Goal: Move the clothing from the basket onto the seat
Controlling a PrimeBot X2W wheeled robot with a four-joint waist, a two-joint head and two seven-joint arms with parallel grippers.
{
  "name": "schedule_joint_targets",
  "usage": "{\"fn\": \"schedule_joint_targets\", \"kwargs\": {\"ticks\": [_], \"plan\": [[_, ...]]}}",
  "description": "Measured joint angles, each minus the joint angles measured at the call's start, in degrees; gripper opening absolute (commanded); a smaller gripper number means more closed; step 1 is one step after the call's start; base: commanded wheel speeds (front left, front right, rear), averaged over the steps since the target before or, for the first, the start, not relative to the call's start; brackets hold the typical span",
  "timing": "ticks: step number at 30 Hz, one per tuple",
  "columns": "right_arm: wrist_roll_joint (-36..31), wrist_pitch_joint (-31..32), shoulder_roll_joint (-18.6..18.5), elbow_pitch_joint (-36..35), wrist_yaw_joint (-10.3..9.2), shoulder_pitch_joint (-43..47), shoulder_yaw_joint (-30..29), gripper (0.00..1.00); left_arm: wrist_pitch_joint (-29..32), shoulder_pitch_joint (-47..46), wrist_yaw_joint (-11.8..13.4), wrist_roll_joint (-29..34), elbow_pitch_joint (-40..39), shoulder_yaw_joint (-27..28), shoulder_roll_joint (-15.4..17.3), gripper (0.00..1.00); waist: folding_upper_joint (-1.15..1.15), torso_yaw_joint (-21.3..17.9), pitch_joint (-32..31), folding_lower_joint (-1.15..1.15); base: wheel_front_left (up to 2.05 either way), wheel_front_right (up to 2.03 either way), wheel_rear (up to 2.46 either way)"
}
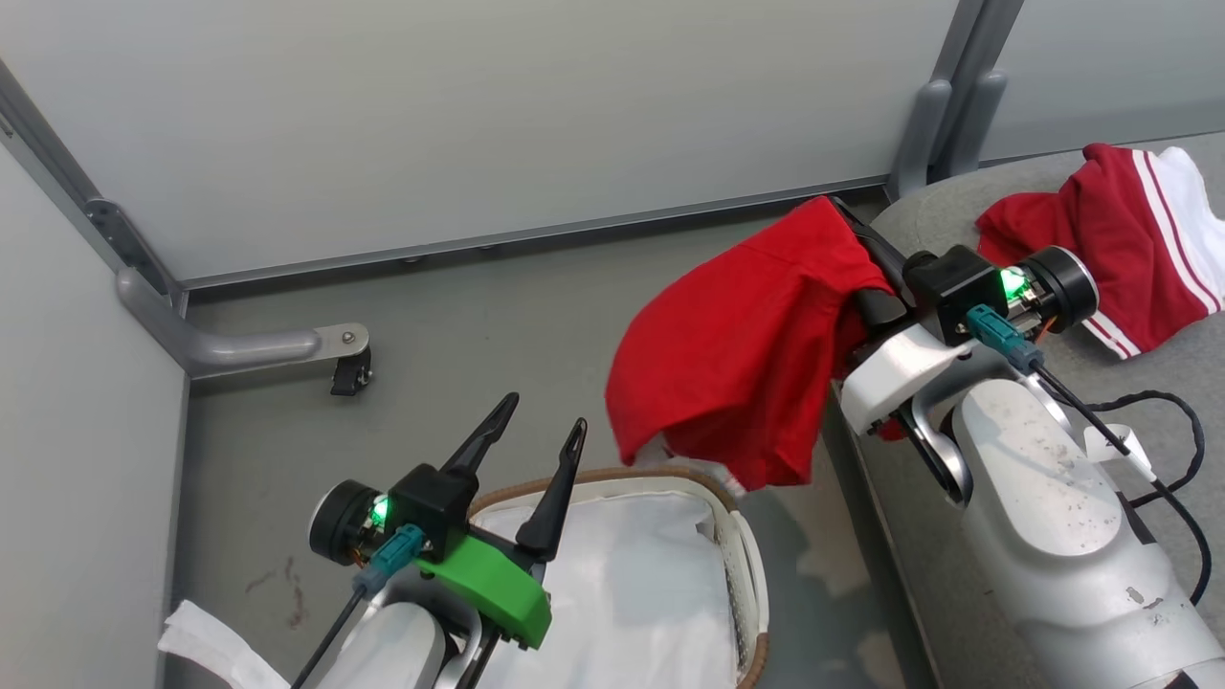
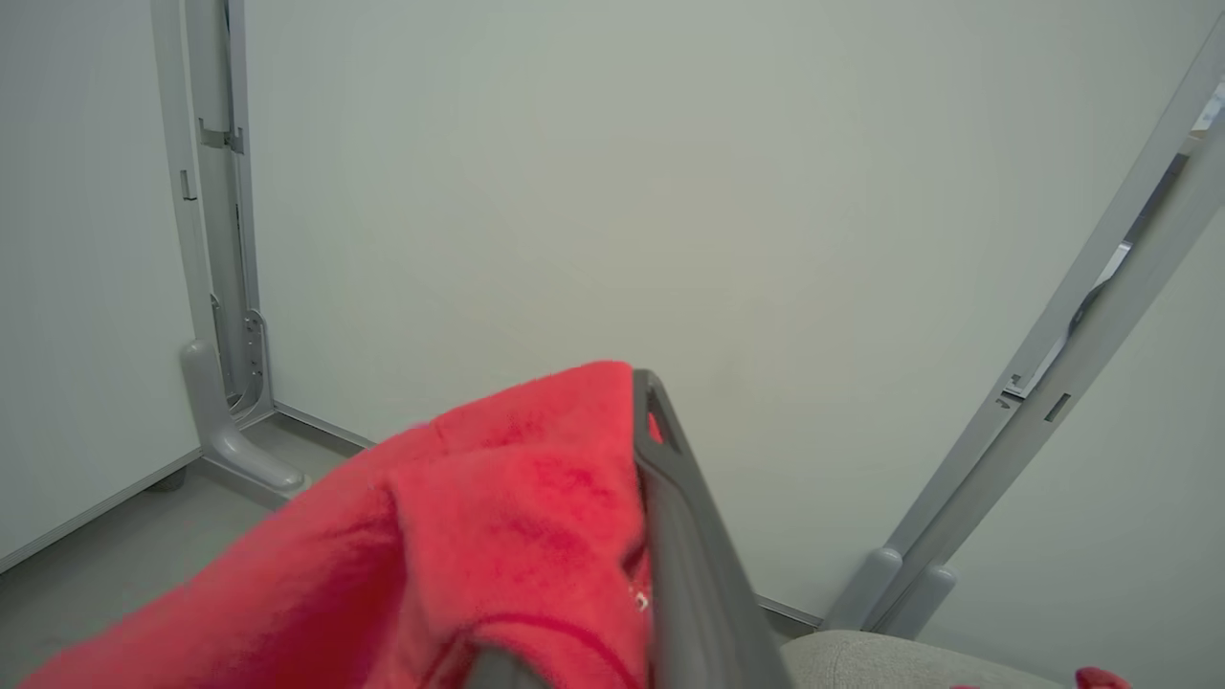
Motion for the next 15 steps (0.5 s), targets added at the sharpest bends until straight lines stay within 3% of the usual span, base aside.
{"fn": "schedule_joint_targets", "kwargs": {"ticks": [15], "plan": [[-0.91,0.0,-1.87,-2.66,0.0,1.59,-3.09,0.0,0.0,1.37,-0.01,1.57,-1.15,-0.53,-1.9,1.0,0.0,-4.17,1.16,0.0,0.0,0.0,0.0]]}}
